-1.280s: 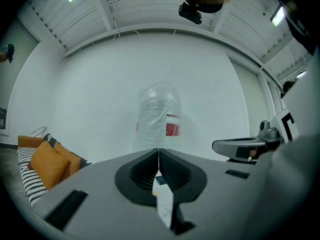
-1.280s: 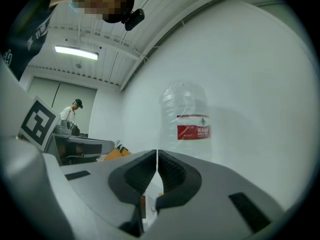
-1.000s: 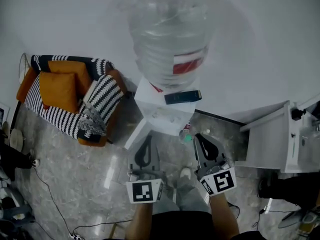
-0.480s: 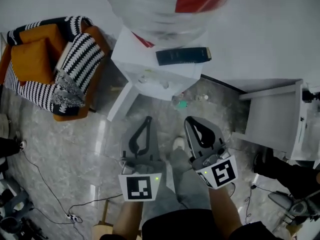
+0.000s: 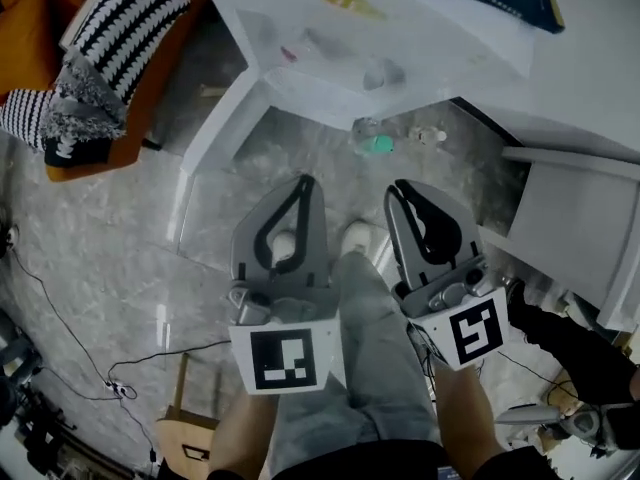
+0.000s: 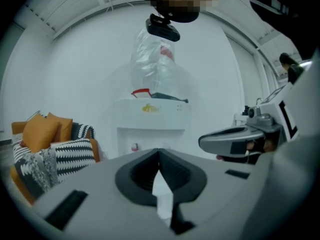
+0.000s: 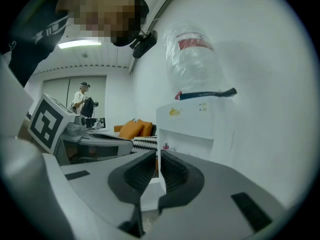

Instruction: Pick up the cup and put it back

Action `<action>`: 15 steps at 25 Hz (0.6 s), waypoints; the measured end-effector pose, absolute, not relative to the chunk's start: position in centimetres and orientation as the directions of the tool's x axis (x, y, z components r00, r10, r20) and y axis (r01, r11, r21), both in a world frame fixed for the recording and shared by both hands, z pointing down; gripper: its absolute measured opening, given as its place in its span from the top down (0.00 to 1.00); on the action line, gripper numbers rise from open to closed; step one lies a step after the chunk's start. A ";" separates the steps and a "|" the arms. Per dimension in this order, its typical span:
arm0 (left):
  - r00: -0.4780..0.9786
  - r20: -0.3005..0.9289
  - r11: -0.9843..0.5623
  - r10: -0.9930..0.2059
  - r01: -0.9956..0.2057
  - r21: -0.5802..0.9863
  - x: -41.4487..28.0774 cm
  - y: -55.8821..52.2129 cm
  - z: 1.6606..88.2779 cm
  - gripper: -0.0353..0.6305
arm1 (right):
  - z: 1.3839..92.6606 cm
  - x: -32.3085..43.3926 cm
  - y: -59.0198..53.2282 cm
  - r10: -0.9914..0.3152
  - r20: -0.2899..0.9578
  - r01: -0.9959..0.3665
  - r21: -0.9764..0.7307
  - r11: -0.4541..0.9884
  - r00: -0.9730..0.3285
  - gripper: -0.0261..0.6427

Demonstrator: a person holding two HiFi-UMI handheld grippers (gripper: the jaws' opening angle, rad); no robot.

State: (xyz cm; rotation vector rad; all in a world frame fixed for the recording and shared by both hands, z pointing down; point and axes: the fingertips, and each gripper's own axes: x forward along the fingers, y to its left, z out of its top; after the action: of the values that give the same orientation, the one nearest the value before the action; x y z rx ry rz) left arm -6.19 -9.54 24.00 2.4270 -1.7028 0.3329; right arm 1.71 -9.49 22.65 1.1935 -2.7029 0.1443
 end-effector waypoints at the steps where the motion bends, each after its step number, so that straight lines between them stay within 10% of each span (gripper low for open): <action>1: 0.323 0.284 -0.335 -0.903 -0.942 0.007 -6.5 -9.3 25.4 0.93 | 24.0 1.4 -9.4 -0.718 0.213 -0.738 -0.023 0.675 -0.663 0.92; 15: 0.233 0.313 -0.223 -0.921 -0.973 0.067 -9.0 -10.9 45.4 0.93 | 44.8 -4.4 -10.1 -0.633 0.260 -0.662 -0.038 0.748 -0.730 0.79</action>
State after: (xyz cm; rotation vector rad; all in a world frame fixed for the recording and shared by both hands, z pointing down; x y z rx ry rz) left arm -8.95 -10.92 45.36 2.2579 -1.7794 0.3019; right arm -4.40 -10.09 44.83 1.0223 -2.7173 0.1883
